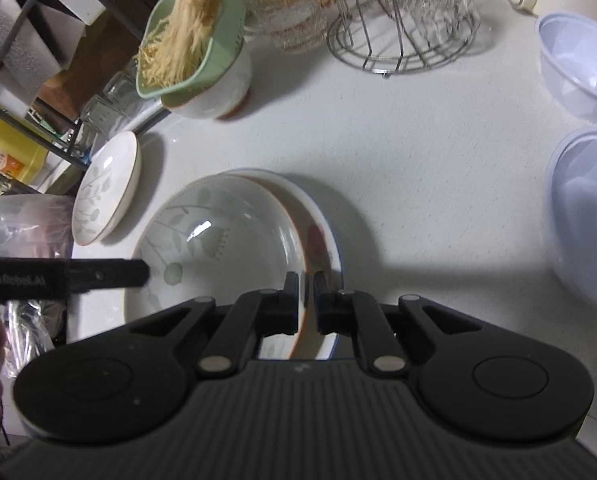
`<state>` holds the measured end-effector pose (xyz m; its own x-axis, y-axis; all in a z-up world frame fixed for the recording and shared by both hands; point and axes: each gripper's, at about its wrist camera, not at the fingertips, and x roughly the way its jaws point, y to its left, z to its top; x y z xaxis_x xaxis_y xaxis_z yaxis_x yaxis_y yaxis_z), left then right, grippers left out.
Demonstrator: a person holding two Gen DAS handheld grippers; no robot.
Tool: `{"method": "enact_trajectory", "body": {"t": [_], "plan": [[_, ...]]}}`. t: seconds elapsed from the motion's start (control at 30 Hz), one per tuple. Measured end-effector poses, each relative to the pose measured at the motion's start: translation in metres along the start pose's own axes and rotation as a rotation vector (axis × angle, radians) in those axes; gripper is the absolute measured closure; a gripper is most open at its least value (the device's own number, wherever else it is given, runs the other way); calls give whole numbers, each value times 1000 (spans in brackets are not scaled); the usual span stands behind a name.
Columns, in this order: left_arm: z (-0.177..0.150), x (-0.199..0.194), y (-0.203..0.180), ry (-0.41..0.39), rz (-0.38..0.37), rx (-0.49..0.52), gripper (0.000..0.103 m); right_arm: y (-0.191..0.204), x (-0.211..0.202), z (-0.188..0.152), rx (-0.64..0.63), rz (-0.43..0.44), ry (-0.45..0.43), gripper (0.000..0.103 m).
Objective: Organize plates and bowls
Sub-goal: 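Lift the leaf-pattern plate with both grippers and carry it over the rose plate, then lower the leaf-pattern plate onto the rose plate and open both grippers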
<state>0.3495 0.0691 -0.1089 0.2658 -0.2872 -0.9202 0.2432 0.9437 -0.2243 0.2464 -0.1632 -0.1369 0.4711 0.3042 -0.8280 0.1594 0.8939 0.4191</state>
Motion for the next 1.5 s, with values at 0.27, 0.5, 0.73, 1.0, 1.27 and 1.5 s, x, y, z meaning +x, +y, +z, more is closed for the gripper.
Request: {"method": "enact_trajectory", "body": {"t": [0.27, 0.5, 0.73, 1.0, 1.27, 1.5], "plan": [[-12, -39, 2, -110, 32, -48, 63, 11, -32, 5, -69, 19, -71, 93], [-35, -79, -1, -204, 46, -86, 63, 32, -74, 4, -150, 50, -148, 93], [-62, -116, -17, -294, 87, -95, 63, 44, -114, -2, -221, 87, -208, 93], [-93, -136, -27, -359, 81, -187, 62, 48, -138, -12, -316, 115, -244, 93], [-127, -144, -36, -390, 141, -263, 62, 50, -144, -20, -408, 143, -233, 93], [-151, -150, -45, -400, 198, -314, 62, 48, -145, -27, -482, 179, -171, 93]]}}
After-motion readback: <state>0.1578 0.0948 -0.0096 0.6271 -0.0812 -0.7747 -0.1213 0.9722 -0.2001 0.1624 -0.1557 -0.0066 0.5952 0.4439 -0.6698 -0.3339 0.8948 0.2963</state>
